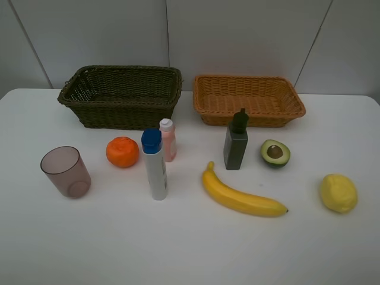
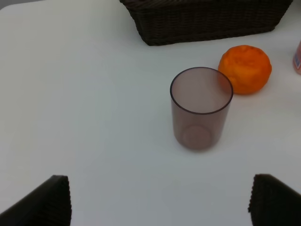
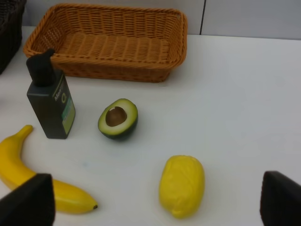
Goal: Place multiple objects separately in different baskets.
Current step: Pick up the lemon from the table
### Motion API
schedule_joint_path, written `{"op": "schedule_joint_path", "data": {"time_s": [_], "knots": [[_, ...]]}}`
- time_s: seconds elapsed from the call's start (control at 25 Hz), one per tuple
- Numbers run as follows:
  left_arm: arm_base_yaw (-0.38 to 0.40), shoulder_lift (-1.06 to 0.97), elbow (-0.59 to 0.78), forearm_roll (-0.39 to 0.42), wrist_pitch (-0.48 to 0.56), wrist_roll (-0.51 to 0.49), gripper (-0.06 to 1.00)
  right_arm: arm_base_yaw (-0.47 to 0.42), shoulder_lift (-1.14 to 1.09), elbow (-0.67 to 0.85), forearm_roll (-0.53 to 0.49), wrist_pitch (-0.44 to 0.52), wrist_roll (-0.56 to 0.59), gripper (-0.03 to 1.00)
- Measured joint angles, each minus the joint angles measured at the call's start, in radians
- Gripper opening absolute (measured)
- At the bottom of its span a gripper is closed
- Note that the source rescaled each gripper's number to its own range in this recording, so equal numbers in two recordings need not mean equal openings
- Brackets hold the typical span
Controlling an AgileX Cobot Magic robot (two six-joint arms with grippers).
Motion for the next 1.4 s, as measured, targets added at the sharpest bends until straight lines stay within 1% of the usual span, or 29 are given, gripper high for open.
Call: {"op": "schedule_joint_path", "data": {"time_s": [1.4], "knots": [[0.0,0.0,0.0,0.0,0.0,0.0,1.0,0.0,0.0,0.0,0.0,0.0,0.0,0.86]]}}
